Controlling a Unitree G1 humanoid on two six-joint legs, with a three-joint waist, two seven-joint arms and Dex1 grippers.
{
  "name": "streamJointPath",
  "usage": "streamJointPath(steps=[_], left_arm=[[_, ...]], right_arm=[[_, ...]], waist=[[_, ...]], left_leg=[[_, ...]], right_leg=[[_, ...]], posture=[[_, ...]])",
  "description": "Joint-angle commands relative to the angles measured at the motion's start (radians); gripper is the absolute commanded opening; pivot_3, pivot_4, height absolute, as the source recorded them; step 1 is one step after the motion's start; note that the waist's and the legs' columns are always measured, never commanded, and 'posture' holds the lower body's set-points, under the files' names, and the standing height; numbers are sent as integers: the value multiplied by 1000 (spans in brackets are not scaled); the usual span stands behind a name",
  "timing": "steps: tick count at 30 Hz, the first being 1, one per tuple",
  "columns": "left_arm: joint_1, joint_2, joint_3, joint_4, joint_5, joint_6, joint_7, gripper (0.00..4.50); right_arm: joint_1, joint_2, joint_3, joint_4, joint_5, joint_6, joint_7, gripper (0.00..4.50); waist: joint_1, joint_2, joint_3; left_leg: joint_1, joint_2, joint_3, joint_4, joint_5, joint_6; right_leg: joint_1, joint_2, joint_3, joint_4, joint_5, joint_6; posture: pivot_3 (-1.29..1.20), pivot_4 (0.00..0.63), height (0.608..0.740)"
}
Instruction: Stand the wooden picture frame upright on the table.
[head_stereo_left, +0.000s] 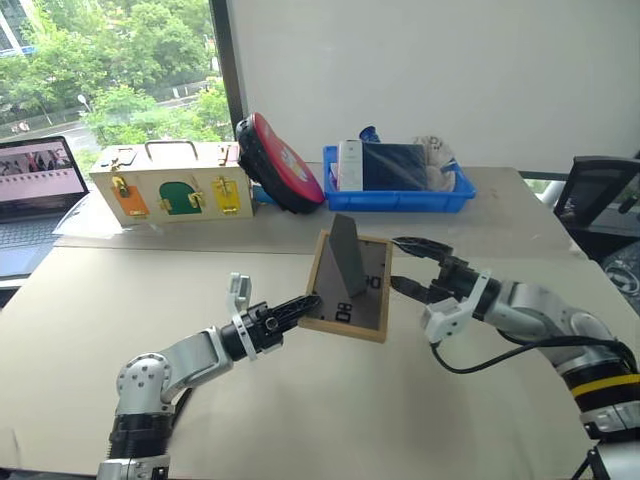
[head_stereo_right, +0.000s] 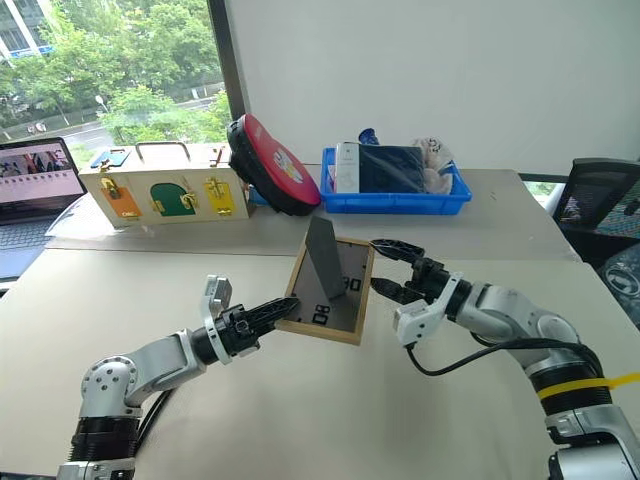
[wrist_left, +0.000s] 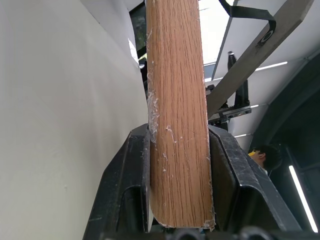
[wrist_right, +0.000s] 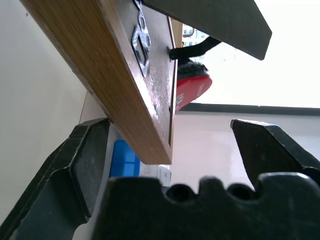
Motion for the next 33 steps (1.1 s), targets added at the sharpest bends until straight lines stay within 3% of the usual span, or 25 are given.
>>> streamJointPath(steps=[1, 3, 4, 7, 12, 13, 14, 17, 21, 24, 27, 29, 31, 33], left_arm=[[-17, -4, -12, -33, -35, -10, -12, 1123], [-11, -5, -20, -41, -32, -10, -15, 1123], [-9, -5, -22, -43, -32, -11, -15, 1123], [-4, 1, -26, -48, -25, -13, -20, 1123], [12, 33, -23, -74, 40, -15, -80, 1123], [18, 40, -19, -80, 41, -14, -96, 1617], [23, 45, -12, -86, 34, -15, -120, 2153], [37, 73, 1, -92, 37, -15, -155, 3199], [83, 182, 6, -131, 181, -17, -312, 4499], [157, 322, -83, -178, 536, -198, -480, 4500], [197, 369, -83, -162, 684, -331, -619, 4500], [212, 381, -80, -168, 800, -460, -695, 4500], [210, 374, -77, -156, 916, -568, -690, 4500], [208, 363, -76, -146, 996, -664, -721, 4500]], right_arm=[[-36, 33, 20, -30, -13, -19, -39, 4481], [-42, 48, 31, -27, -10, -24, -39, 4481], [-46, 53, 34, -26, -11, -25, -42, 4237], [-55, 61, 42, -17, 5, -33, -40, 3423], [-57, 63, 38, -6, 19, -31, -53, 1660], [-57, 62, 35, 0, 23, -32, -56, 1483], [-58, 60, 32, 9, 29, -33, -58, 1477], [-66, 53, 21, 37, 40, -31, -62, 1239], [-98, 42, 7, 87, 84, -23, -52, 1239], [-156, 45, 9, 164, 251, -22, 35, 1239], [-210, 78, 50, 225, 533, 89, 305, 1239], [-234, 117, 56, 225, 722, 248, 514, 1239], [-239, 158, 38, 178, 927, 531, 713, 1239], [-246, 193, -2, 124, 1108, 835, 816, 1239]], waist=[[2, 0, 0], [2, 0, 0], [2, 0, 0], [2, 0, 0], [1, 0, 0], [0, 0, 0], [-1, 0, 0], [0, 0, 0], [-3, 0, 0], [-9, 0, 0], [-18, 0, 0], [-22, 0, 1], [-22, 0, 1], [-22, 0, 1]], left_leg=[[0, 0, 0, 0, 0, 0], [0, 0, 0, 0, 0, 0], [0, 0, 0, 0, 0, 0], [0, 0, 0, 0, 0, 0], [0, 0, 0, 0, 0, 0], [0, 0, 0, 0, 0, 0], [0, 0, 0, 0, 0, 0], [0, 0, 0, 0, 0, 0], [1, 0, 0, 0, 0, 0], [1, 0, 0, -1, 0, 0], [1, 0, 0, 0, 0, 0], [1, 0, 0, 0, 0, 0], [1, 0, 0, 0, 0, 0], [1, 1, 0, 0, 0, 0]], right_leg=[[0, 0, 0, 0, 0, 0], [0, 0, 0, 0, 0, 0], [0, 0, 0, 0, 0, 0], [0, 0, 0, 0, 0, 0], [0, 0, 0, 0, 0, 0], [0, 0, 0, 0, 0, 0], [0, 0, 0, 1, 0, 0], [0, 0, 0, 1, 0, 0], [1, 0, 0, 1, 0, 0], [0, 0, 0, 1, 0, 0], [1, 0, 0, 1, 0, -1], [2, 0, 0, 1, 0, -1], [2, 0, -1, 1, 0, -1], [2, 0, -1, 1, 0, -1]], posture=[[0, 150, 719], [0, 150, 719], [0, 150, 719], [0, 150, 719], [0, 150, 719], [0, 150, 719], [0, 150, 719], [0, 150, 719], [0, 150, 719], [0, 150, 719], [0, 150, 719], [0, 150, 719], [0, 150, 719], [0, 150, 719]])
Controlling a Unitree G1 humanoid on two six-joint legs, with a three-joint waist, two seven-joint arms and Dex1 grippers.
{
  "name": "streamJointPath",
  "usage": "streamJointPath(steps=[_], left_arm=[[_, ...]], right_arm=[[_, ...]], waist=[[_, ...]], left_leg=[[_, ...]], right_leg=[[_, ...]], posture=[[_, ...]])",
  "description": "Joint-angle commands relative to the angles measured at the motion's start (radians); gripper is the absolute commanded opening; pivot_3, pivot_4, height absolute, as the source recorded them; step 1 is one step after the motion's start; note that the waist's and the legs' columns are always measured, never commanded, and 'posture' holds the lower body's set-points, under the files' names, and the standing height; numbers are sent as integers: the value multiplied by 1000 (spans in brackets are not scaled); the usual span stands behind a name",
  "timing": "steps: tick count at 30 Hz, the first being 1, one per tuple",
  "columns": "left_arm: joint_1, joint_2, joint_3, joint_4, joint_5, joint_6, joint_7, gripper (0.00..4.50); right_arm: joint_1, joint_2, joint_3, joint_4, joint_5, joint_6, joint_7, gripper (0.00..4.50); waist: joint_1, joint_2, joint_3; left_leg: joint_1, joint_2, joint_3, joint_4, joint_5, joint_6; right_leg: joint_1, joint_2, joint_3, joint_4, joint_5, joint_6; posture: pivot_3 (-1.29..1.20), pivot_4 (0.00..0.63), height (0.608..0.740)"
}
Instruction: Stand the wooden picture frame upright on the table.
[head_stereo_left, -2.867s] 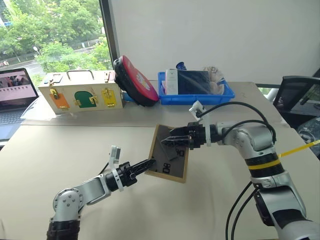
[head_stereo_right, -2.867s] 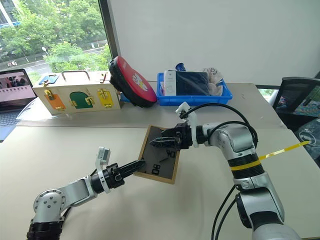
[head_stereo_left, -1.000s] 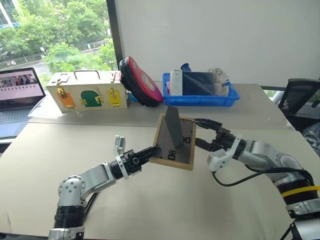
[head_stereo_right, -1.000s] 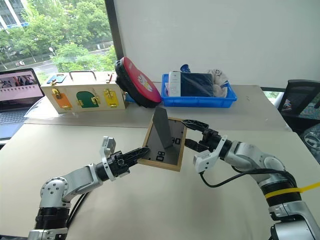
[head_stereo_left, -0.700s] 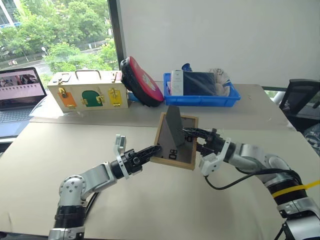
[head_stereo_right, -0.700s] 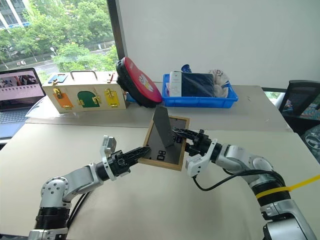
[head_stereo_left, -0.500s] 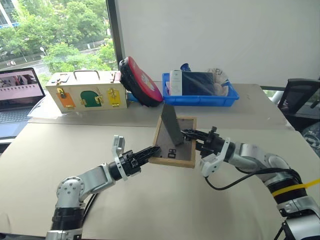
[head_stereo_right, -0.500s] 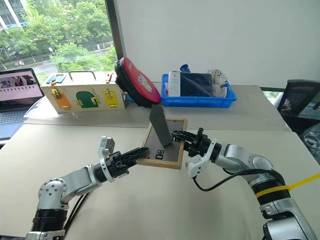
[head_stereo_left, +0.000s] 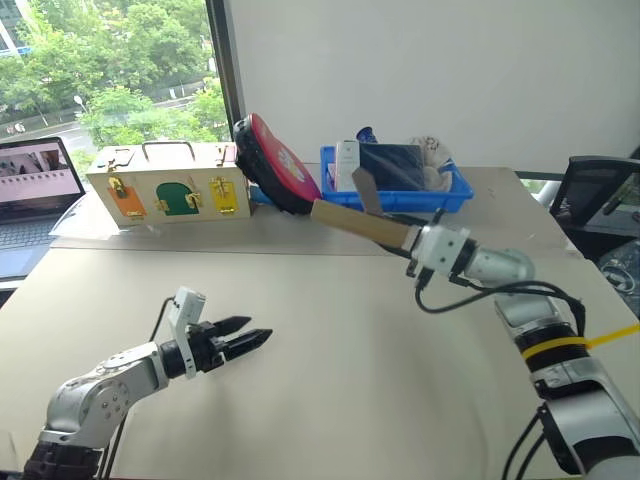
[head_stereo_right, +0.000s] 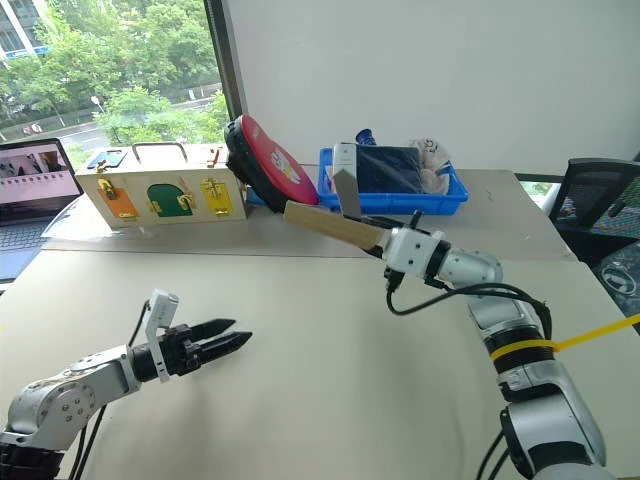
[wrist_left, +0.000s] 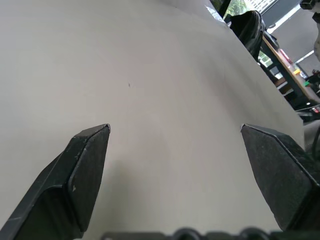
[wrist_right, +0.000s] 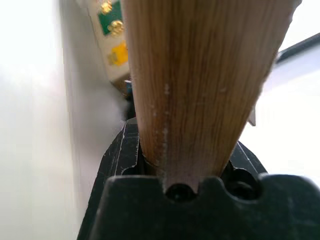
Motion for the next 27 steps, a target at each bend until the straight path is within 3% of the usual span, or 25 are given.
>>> streamJointPath(steps=[1, 4, 7, 17, 27], left_arm=[[-20, -18, 34, -2, 123, -175, -56, 4500], [-37, -45, 58, -3, 150, -209, -47, 4500], [-43, -69, 72, -10, 149, -182, -22, 4500], [-19, -92, 99, -61, 121, -117, -39, 4500], [-51, -114, 90, -40, 141, -109, -41, 4500]], right_arm=[[-45, 35, -73, -95, 374, 602, 214, 1239], [-84, 53, -53, -104, 474, 927, 310, 1239], [-111, 82, -52, -93, 456, 1007, 316, 1239], [-162, 165, -51, 135, 333, 995, 367, 1239], [-56, 199, -21, 46, 256, 988, 445, 1239]], waist=[[3, 0, 0], [4, 1, 1], [0, 1, 1], [-3, 1, 1], [-6, 1, 1]], left_leg=[[0, 0, 0, 0, 0, 0], [-2, 0, 0, 0, -1, 1], [-2, 1, 0, 0, -1, 1], [-3, 1, 0, 0, -1, 1], [-3, 1, 0, 1, -1, 1]], right_leg=[[0, 0, 0, 0, 0, 0], [-2, 0, 0, 0, 0, 0], [-3, 1, 0, 1, 0, 0], [-5, 1, 0, 1, 0, 0], [-5, 1, 0, 3, 0, 0]], posture=[[0, 150, 719], [0, 150, 719], [0, 150, 719], [0, 150, 719], [0, 150, 719]])
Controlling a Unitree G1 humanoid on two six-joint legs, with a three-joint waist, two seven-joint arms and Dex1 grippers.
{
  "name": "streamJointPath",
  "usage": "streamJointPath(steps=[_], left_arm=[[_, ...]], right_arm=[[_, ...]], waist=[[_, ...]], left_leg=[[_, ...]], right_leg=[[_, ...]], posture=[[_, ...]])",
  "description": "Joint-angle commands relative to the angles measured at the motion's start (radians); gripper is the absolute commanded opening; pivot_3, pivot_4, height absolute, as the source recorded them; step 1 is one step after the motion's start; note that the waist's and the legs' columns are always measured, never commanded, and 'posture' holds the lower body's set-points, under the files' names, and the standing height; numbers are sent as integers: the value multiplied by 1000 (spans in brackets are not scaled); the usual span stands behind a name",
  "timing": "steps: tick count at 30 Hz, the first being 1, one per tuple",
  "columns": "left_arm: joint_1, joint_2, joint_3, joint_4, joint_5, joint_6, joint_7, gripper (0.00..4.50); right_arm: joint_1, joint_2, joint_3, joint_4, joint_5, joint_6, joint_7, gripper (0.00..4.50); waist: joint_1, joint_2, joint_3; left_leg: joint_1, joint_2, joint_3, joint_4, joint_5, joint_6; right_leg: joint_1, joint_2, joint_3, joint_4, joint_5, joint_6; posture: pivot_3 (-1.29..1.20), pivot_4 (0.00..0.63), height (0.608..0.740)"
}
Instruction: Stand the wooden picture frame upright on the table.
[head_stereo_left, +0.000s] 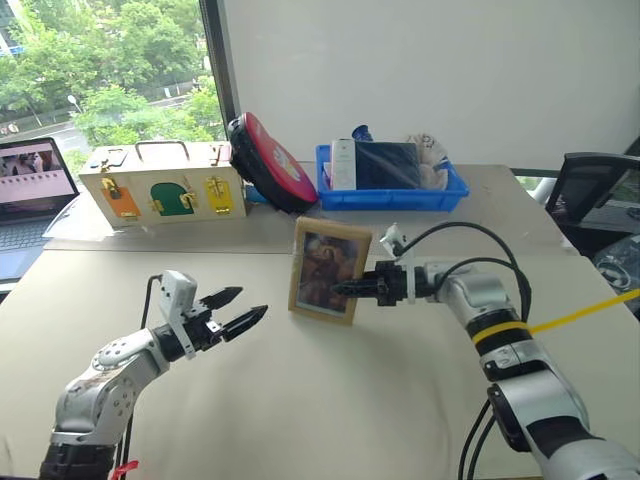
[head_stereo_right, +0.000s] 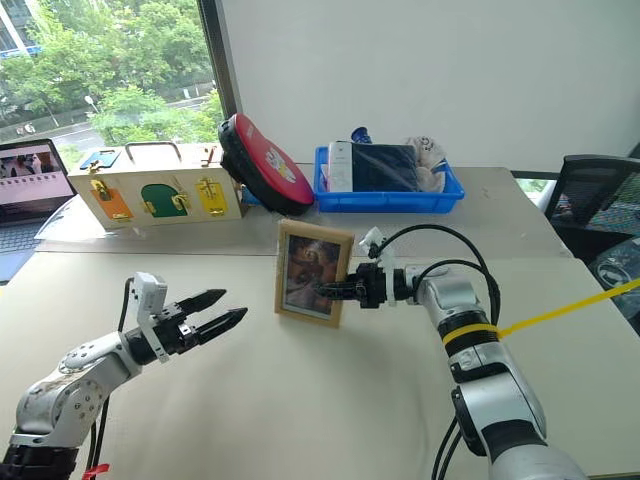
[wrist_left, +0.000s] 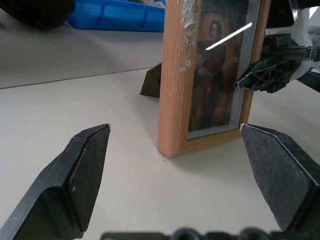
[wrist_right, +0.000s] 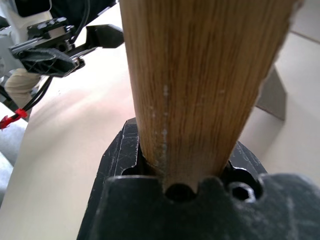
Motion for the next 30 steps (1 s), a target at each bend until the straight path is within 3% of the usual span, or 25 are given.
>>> streamJointPath(steps=[1, 9, 11, 18, 25, 30], left_arm=[[-20, 0, 12, -12, 5, -3, -12, 4500], [-64, -1, 1, 35, 30, -8, -35, 4500], [-79, -2, 0, 50, 31, 4, -34, 4500], [-109, -3, -1, 86, 57, -12, -57, 4500], [-119, 8, 52, 89, 125, -47, 20, 4500], [-76, 61, 9, 131, 254, -157, -20, 4500]], right_arm=[[34, 0, 7, -73, -10, 26, 16, 1239], [105, 5, -3, -155, -23, 56, -30, 1239], [110, 2, -11, -167, -22, 78, -48, 2242], [142, -42, -43, -255, 3, 130, -44, 4379], [244, -154, -164, -395, 62, 213, -92, 4455], [460, -293, -230, -572, -23, -60, -81, 4455]], waist=[[0, 0, 0], [-1, 0, 0], [-1, 0, 0], [1, 0, 0], [4, 0, 0], [12, 0, 0]], left_leg=[[0, 0, 0, 0, 0, 0], [1, 0, 0, 0, 0, 0], [1, 0, 0, 0, 0, 0], [0, 0, 0, 0, 0, 0], [0, 0, 0, 0, 0, 0], [0, 0, 0, -1, -1, 1]], right_leg=[[0, 0, 0, 0, 0, 0], [0, 0, 0, 0, 0, 0], [1, 0, 0, 0, 0, 0], [0, 0, 0, 0, 0, 0], [0, 0, 0, 0, 0, 0], [0, 0, 0, -2, 0, 0]], posture=[[0, 150, 719], [0, 150, 719], [0, 150, 719], [0, 150, 719], [0, 150, 719], [0, 150, 719]])
